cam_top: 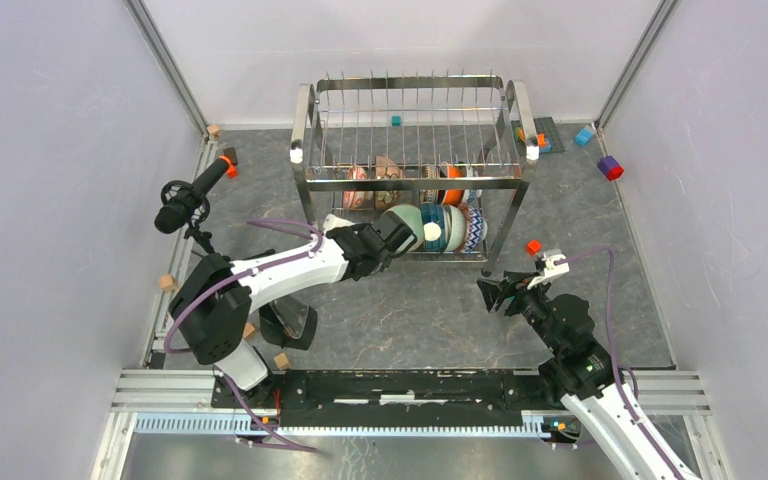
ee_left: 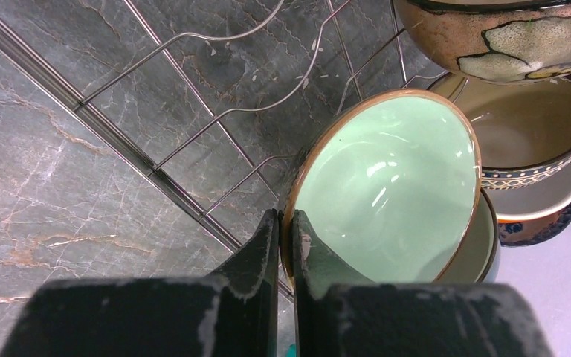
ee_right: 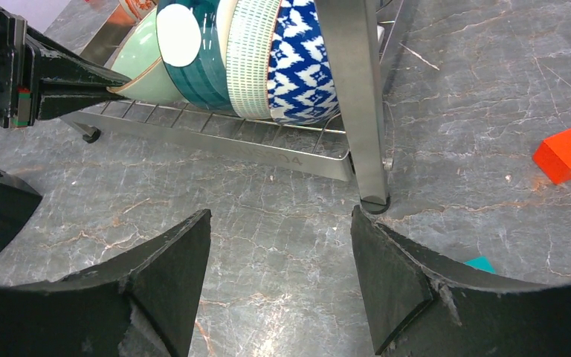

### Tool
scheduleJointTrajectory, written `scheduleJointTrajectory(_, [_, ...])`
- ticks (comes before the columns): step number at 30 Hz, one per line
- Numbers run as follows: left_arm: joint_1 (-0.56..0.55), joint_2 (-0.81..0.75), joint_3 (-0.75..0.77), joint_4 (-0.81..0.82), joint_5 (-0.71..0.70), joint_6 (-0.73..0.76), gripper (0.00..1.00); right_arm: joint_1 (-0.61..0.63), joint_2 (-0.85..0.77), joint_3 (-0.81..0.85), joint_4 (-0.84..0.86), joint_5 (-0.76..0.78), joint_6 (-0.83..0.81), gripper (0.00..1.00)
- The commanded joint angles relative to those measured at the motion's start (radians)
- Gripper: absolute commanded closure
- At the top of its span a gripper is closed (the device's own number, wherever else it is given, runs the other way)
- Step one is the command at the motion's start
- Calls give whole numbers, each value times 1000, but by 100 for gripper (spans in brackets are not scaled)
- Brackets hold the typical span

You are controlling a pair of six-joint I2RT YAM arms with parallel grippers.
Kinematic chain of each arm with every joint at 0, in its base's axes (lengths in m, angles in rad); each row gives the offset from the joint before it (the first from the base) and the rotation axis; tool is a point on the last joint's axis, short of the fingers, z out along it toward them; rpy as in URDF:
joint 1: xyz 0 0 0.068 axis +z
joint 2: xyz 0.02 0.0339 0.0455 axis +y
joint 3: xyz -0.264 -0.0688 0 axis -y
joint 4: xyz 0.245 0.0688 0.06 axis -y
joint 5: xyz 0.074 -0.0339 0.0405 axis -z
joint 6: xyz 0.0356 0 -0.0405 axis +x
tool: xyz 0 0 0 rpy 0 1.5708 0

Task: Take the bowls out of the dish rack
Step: Pick up the bowl from the dish rack.

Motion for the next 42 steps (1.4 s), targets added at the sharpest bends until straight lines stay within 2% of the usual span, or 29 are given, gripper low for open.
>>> scheduleJointTrajectory(1, [0,-15,22,9,-37,-4,98,6,-10,1,34,1,3,26])
scheduleJointTrajectory(7, [-1,-71,1,5,-67,1,98,5,-9,4,28,0,3,26])
scheduleJointTrajectory(14, [0,-159,-3,-75,-155,-7,98,7,-7,6,24,4,3,26])
scheduleJointTrajectory(25, [-1,-215,-8,-153,-201,-3,98,7,-12,17,9,5,6,26])
scheduleJointTrajectory(32, [-1,-243,-5,-156,-194,38,98,7,-15,24,3,10,6,26])
scheduleJointTrajectory(42, [-7,-310,-19,-154,-113,186,98,6,-27,55,-18,39,7,25])
